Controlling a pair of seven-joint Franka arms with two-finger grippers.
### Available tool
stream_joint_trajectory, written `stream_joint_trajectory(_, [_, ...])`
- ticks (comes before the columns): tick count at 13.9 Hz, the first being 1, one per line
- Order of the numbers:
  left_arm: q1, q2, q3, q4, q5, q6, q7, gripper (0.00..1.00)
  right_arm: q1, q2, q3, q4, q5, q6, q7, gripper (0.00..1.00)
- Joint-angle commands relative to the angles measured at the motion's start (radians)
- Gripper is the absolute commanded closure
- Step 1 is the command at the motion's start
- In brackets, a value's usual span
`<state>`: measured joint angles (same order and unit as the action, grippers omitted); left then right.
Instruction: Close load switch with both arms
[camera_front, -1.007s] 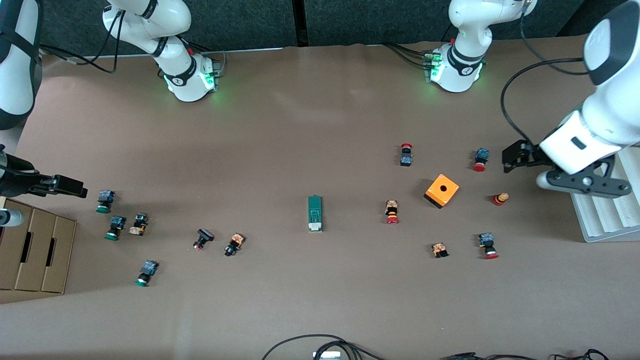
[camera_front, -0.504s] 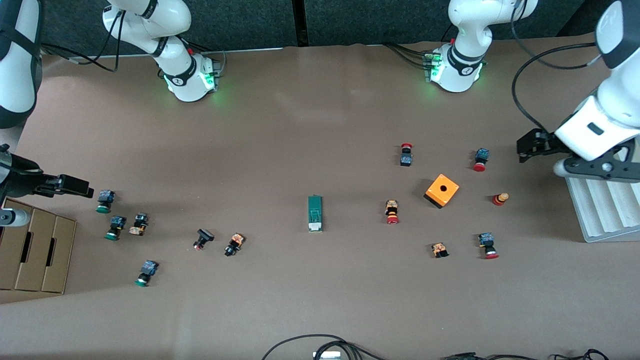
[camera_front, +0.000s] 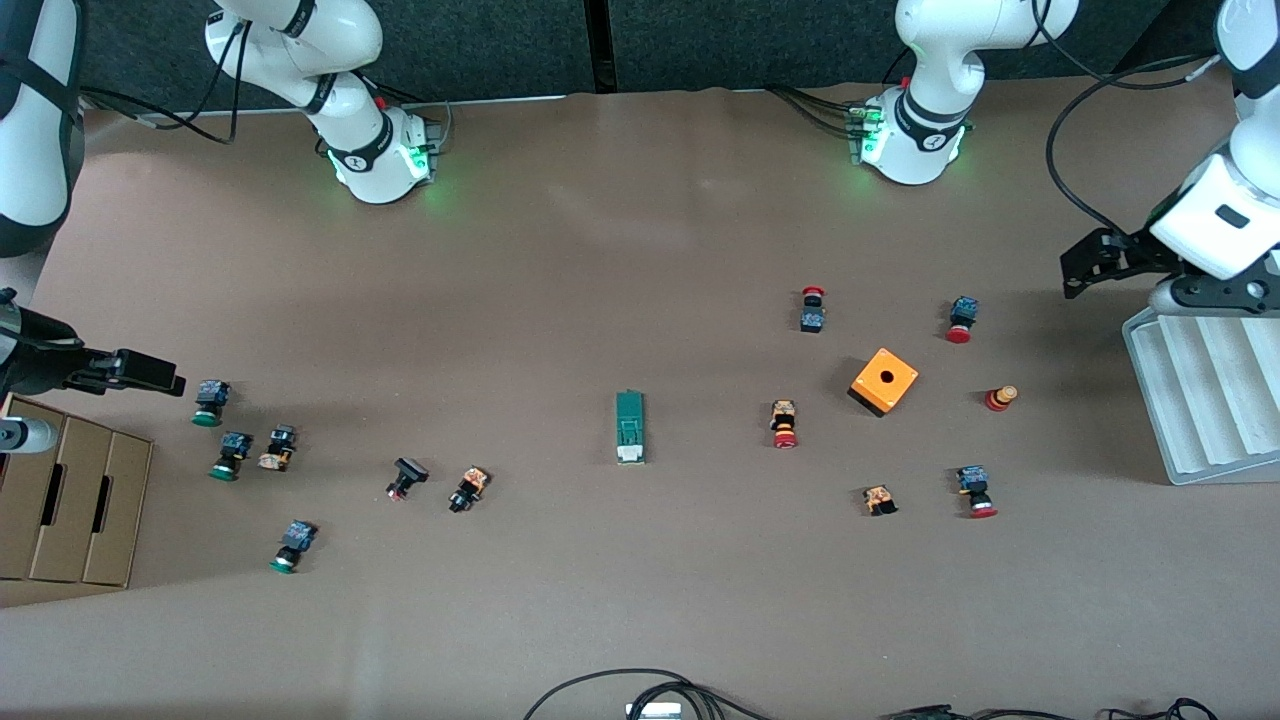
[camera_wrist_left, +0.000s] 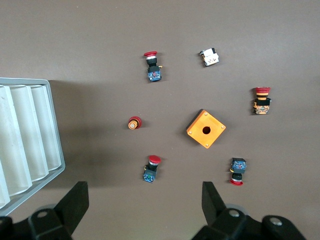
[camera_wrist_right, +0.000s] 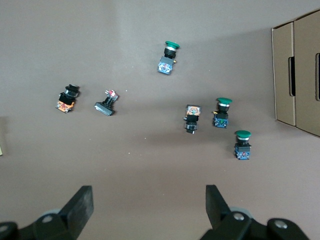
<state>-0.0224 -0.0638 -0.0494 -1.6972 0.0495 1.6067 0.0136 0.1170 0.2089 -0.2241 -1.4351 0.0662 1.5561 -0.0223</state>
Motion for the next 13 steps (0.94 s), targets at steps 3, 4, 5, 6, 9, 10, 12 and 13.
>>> stream_joint_trajectory(3, [-0.019,-0.013,0.01,-0.007,-0.01,-0.001,0.003,0.0,-0.092,-0.019,0.11,-0.001,0.003,0.012,-0.001,0.0])
stream_joint_trajectory(4, [-0.019,-0.008,0.01,-0.004,-0.01,-0.001,0.003,0.0,-0.108,-0.019,0.135,-0.002,-0.002,0.013,0.001,0.0])
stream_joint_trajectory(5, [-0.017,-0.008,0.008,0.001,-0.01,-0.001,0.003,0.0,-0.106,-0.019,0.135,-0.001,-0.005,0.012,0.002,0.0])
stream_joint_trajectory(6, [-0.016,-0.008,0.008,0.005,-0.01,-0.001,0.003,0.0,-0.111,-0.02,0.135,-0.002,-0.002,0.012,-0.001,0.0])
stream_joint_trajectory(9, [-0.017,-0.007,0.008,0.005,-0.008,-0.005,-0.001,0.0,-0.105,-0.023,0.135,-0.001,-0.002,0.012,-0.002,0.0])
stream_joint_trajectory(10, [-0.016,-0.007,0.008,0.007,-0.008,-0.004,0.0,0.0,-0.108,-0.042,0.135,-0.002,0.001,0.007,-0.001,0.0])
stream_joint_trajectory(12, [-0.016,-0.005,0.008,0.005,-0.008,-0.005,0.0,0.0,-0.109,-0.048,0.138,-0.001,0.001,-0.002,-0.001,0.0])
stream_joint_trajectory(13, [-0.017,-0.004,0.008,0.007,-0.008,-0.005,-0.007,0.0,-0.109,-0.048,0.138,-0.002,0.003,-0.002,-0.001,0.0])
